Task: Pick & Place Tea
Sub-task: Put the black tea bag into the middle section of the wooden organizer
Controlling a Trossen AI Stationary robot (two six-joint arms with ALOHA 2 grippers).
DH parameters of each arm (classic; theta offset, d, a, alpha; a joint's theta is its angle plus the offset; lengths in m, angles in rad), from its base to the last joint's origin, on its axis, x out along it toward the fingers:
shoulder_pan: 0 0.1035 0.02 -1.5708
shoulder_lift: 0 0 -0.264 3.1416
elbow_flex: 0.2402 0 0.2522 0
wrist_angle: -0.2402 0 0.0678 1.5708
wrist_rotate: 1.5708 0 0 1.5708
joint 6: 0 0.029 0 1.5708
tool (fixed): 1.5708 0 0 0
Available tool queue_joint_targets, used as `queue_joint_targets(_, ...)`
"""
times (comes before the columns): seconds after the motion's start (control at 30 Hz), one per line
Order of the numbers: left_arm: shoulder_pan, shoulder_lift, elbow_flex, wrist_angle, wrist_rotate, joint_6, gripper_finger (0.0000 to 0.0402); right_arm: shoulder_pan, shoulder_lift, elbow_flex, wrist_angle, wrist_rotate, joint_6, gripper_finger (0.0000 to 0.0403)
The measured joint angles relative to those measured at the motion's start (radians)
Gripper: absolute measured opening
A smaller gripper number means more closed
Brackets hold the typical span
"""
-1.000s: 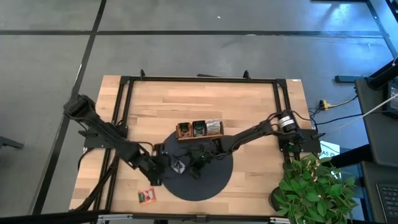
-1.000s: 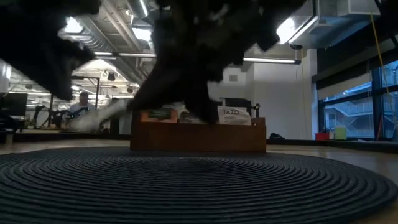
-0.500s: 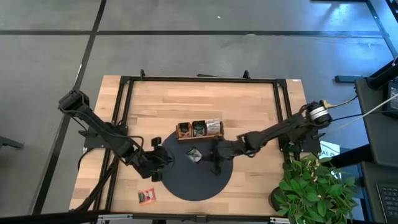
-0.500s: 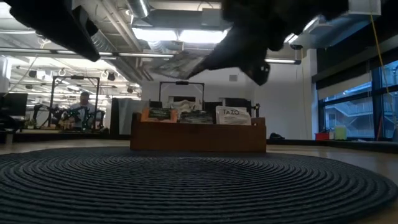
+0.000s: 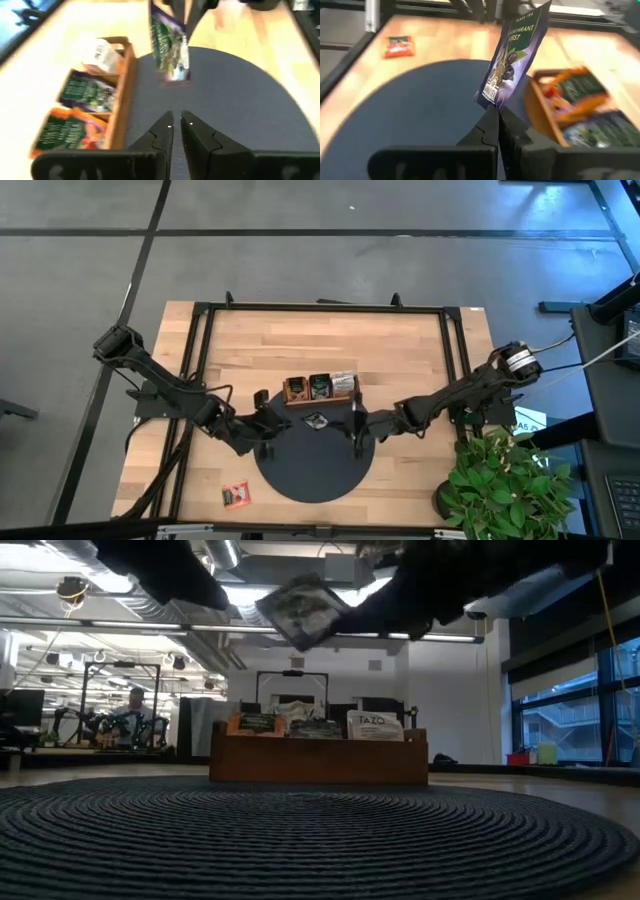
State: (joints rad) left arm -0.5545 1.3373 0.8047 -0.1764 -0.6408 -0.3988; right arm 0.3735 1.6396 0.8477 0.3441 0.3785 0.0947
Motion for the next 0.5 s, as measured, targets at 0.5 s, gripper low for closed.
queue_joint_targets(0.5, 0.091, 0.030, -0.241, 0.842, 0.128, 0.286, 0.0033, 0.031, -0.051, -0.312, 0.813, 0.012, -0.261, 0.0006)
